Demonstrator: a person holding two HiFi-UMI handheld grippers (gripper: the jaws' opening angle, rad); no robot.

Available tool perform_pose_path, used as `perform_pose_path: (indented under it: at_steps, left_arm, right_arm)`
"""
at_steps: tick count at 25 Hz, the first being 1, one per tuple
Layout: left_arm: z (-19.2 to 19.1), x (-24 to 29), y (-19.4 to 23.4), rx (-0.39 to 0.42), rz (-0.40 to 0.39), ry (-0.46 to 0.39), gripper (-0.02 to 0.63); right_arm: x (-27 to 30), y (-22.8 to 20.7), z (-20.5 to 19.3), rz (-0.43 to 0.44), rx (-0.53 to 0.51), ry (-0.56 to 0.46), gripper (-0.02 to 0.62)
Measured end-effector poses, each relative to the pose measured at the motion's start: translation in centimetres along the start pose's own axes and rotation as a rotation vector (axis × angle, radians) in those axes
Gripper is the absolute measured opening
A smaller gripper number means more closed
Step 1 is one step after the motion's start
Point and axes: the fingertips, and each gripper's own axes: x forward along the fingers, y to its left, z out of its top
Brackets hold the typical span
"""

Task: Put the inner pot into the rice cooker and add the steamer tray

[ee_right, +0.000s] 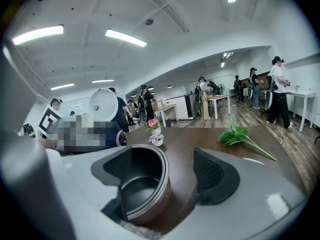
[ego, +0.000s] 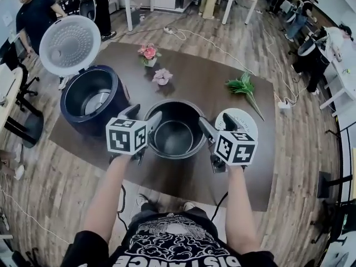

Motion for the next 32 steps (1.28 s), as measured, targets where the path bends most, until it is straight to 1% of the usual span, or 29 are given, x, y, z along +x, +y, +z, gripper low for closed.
perform_pose_path:
  at_steps: [4,10,15,20,23,26,29,32]
  left_arm:
    - [-0.2,0.7,0.2,0.023,-0.067,0.023,0.331]
    - [-1.0,0.8,0.8,0.042,-0.143,0.057,0.331]
    - [-2.2,1.4,1.1,0.028,-0.199,0.098,0.331]
    - [-4.0,1.7,1.4,-0.016,-0.236,0.142,0.331]
    - [-4.9,2.1,1.3,-0.039,-0.244,0.176,0.331]
    - [-5.4,2.4,1.3,-0.062,-0.234,0.192,0.331]
    - [-5.7,2.5,0.8,-0.076,-0.226,0.196,0.319]
    - [-6.3,2.9,0.6,-0.096,-0.216,0.205,0.289]
  right_arm:
    - [-0.5,0.4,-0.7,-0.065,0.028,-0.008,0.376]
    - [-1.0,1.6,-1.6,-0.144,0.061,-0.007,0.373]
    - [-0.8,2.1,-3.2,-0.19,0.096,0.02,0.365]
    - [-0.4,2.3,-4.9,-0.225,0.123,0.064,0.33]
    - [-0.1,2.0,-5.6,-0.223,0.137,0.084,0.32]
    - [0.7,1.7,-6.4,-0.196,0.139,0.115,0.31]
    - [1.2,1.1,-7.3,-0.179,0.144,0.142,0.298]
    - [1.5,0.6,-7.7,-0.168,0.161,0.164,0.277]
